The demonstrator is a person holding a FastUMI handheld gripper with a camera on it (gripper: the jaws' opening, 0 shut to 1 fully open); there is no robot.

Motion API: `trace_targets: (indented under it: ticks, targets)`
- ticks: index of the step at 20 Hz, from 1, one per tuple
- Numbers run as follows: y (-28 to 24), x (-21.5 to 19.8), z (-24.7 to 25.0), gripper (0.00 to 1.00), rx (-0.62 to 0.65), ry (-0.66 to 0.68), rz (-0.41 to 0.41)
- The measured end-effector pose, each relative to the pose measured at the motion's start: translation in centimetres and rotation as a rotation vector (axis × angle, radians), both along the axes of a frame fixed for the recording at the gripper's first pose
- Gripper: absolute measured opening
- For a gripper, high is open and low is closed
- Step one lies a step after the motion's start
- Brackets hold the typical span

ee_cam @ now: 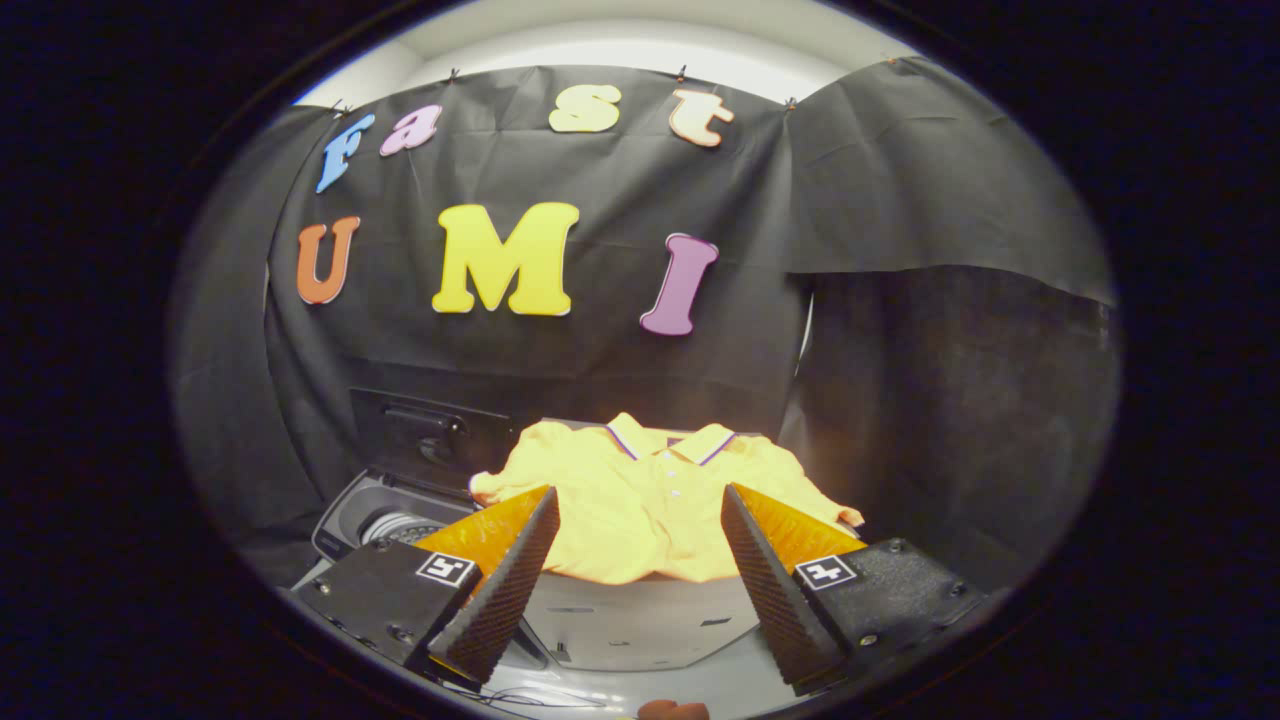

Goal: Put the clothes into the washing machine and then close the washing machine lid.

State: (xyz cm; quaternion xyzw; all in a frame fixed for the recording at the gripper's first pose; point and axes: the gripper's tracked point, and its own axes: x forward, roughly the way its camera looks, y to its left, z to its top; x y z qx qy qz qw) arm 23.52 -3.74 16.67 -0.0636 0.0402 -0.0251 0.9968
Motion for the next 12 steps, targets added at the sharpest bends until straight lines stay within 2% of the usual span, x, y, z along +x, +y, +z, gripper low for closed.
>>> trace_targets:
  ticks: [4, 6, 12]
  targets:
    - [-0.6, 5.5, 1.1, 1.00, 0.105, 0.072, 0.019]
    - [-1.7, 8.3, 1.3, 1.00, 0.130, 0.100, 0.003]
    - [-4.2, 13.9, -0.7, 1.00, 0.046, 0.215, -0.027]
